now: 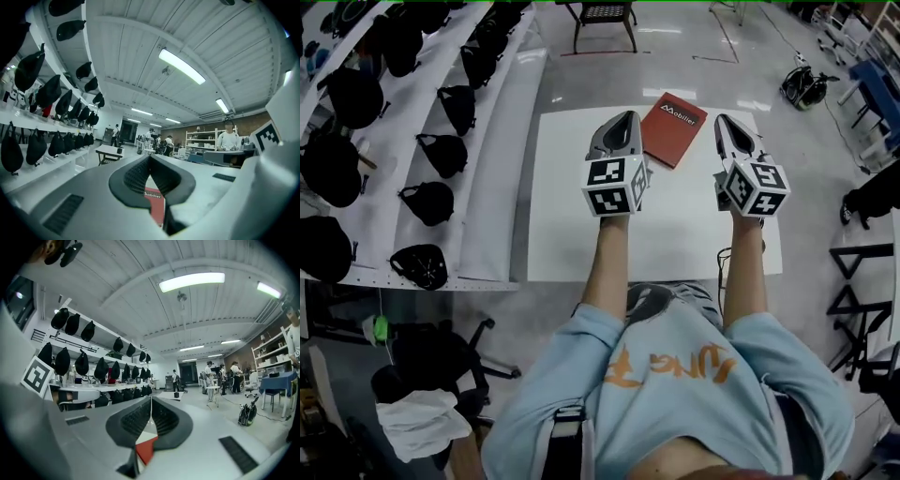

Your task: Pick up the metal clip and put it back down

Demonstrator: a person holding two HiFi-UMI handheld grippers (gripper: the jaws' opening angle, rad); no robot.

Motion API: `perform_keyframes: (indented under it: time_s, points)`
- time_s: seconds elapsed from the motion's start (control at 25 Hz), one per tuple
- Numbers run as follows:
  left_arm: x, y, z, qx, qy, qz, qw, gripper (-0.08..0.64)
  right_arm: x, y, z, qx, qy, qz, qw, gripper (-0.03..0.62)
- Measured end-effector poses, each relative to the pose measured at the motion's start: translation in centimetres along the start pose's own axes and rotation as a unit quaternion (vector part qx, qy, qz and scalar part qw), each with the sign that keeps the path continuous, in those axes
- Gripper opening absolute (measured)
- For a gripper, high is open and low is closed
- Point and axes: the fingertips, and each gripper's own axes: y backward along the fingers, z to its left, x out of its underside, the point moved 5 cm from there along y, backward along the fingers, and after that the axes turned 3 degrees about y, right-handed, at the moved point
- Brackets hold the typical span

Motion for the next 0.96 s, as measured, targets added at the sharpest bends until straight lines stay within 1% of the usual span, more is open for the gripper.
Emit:
perform_keyframes:
  time_s: [0.12, 0.28, 0.48, 0.72, 0.96]
  points:
    - [-0.6, 1.6, 1.2, -0.006, -0.007, -0.008, 0.9999, 0.021, -0.7, -0.1, 2.0, -0.008, 0.012, -0.006, 1.0, 0.029]
    - [-0.7, 2.3, 1.1, -0.014, -0.023, -0.01, 0.9996, 0.021, -1.2, -0.1, 2.4, -0.01, 0.022, -0.014, 1.0, 0.029]
    - [-0.9, 2.7, 2.7, -0.025, -0.013, -0.017, 0.9995, 0.021, -1.5, -0.9, 3.4, -0.016, 0.038, -0.009, 0.999, 0.029]
    - [-0.8, 2.5, 2.9, -0.018, -0.002, -0.022, 0.9996, 0.021, -1.5, -1.2, 3.7, -0.015, 0.048, -0.003, 0.999, 0.029]
    - [0.0, 3.3, 4.1, -0.012, 0.001, -0.026, 0.9996, 0.021, -0.9, -1.3, 5.4, -0.016, 0.056, -0.01, 0.998, 0.029]
